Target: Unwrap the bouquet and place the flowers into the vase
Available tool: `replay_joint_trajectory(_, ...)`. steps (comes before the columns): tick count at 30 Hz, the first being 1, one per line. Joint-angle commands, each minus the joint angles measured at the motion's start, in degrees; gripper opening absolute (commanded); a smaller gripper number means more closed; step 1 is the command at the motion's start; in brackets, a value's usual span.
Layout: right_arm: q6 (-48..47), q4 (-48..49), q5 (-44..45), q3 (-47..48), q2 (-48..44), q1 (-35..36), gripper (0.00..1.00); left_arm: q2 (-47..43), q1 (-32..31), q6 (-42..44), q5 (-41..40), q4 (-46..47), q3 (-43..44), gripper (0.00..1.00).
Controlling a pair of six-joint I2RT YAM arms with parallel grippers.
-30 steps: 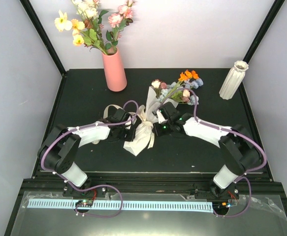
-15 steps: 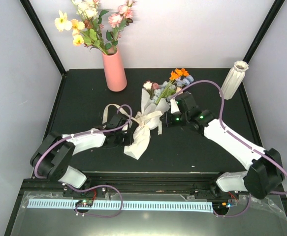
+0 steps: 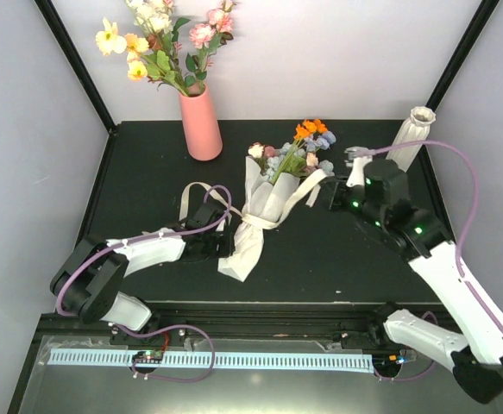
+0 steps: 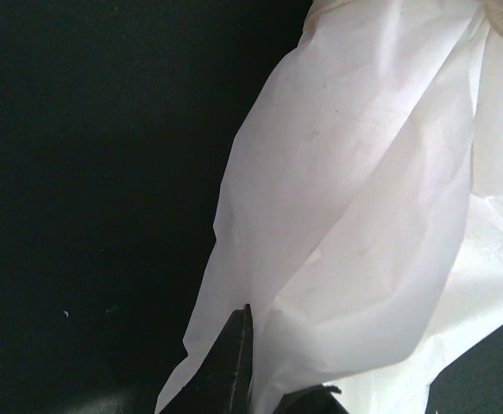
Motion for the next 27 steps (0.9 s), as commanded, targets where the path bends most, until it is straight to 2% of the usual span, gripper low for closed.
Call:
replay_joint_trajectory(1, 2.1, -5.7, 12.9, 1.4, -6.2, -0.7, 0.02, -1.7, -1.0, -1.9, -1.6, -1.5, 0.6, 0.03)
replay_joint_trajectory(4, 2.5, -6.2, 15.9, -0.4, -10.0, -0.7, 0.02, -1.7, -1.4, -2.1, -1.9, -1.6, 0.9, 0.04)
replay_joint_trajectory(6, 2.0, -5.0, 14.3, -2.5, -12.0, -0.7, 0.02, -1.9, -1.9, -1.8, -1.9, -1.6, 0.9, 0.04)
replay_joint_trajectory(10, -0.5, 1.9, -0.9, -4.7, -12.5, -0.7, 0.02, -2.6, -2.6, -0.7, -1.6, -0.9, 0.6, 0.06)
replay_joint_trajectory(14, 4.1, 6.8, -8.5, -4.1, -12.0, -0.7, 0.01, -3.8, -2.9, -0.2, -1.5, -1.4, 0.4, 0.12)
replay_joint_trajectory(15, 5.2, 8.7, -10.3, -4.4, -11.9, -0.7, 0.01, -4.3, -3.0, -0.2, -1.9, -1.9, 0.5, 0.17)
replay_joint_trajectory(18, 7.4, 13.6, -17.0, -4.4, -8.9, 0.2, 0.01, -5.8, -2.9, 0.0, -3.2, -3.7, 0.6, 0.45)
replay_joint_trajectory(21, 7.4, 15.0, -17.7, -2.3, -3.9, 4.2, 0.02, -8.3, -2.9, 0.1, -5.9, -6.6, 0.8, 0.67)
replay_joint_trajectory(27, 5.9, 17.0, -14.3, 4.8, 7.8, 12.8, 0.02, -16.9, -2.8, 0.4, -14.1, -15.4, 2.2, 0.85)
